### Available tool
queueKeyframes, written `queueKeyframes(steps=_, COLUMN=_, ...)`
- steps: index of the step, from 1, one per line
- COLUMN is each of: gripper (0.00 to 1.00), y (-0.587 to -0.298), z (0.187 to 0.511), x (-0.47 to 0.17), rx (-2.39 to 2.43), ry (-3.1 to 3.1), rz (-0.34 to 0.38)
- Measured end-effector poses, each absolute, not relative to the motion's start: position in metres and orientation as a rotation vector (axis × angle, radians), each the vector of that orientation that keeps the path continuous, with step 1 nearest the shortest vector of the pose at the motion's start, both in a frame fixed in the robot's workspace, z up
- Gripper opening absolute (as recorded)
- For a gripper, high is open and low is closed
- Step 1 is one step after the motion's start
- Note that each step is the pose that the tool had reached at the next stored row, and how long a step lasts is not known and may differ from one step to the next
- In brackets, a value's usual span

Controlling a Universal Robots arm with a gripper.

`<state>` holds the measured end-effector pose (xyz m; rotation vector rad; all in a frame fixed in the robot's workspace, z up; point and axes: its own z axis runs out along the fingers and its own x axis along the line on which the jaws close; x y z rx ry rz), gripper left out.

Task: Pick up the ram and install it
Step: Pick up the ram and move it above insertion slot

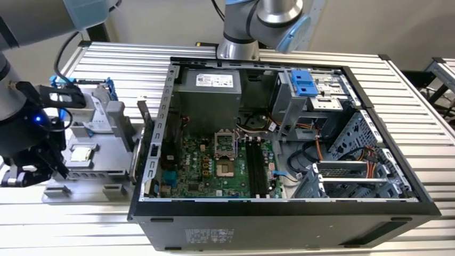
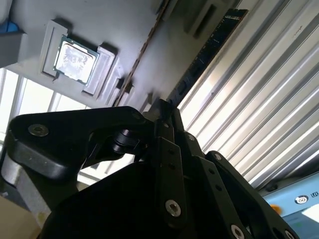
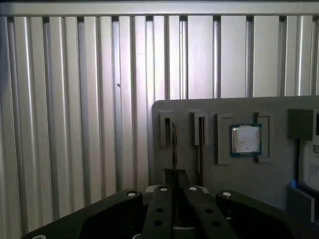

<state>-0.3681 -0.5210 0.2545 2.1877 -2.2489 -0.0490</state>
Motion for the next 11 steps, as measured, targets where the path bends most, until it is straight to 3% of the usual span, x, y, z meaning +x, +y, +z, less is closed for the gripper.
queueKeyframes(steps=11, gripper=0.00, y=-0.521, z=0.274, x=-0.370, rx=2.190, ry=-2.251, rz=-0.045)
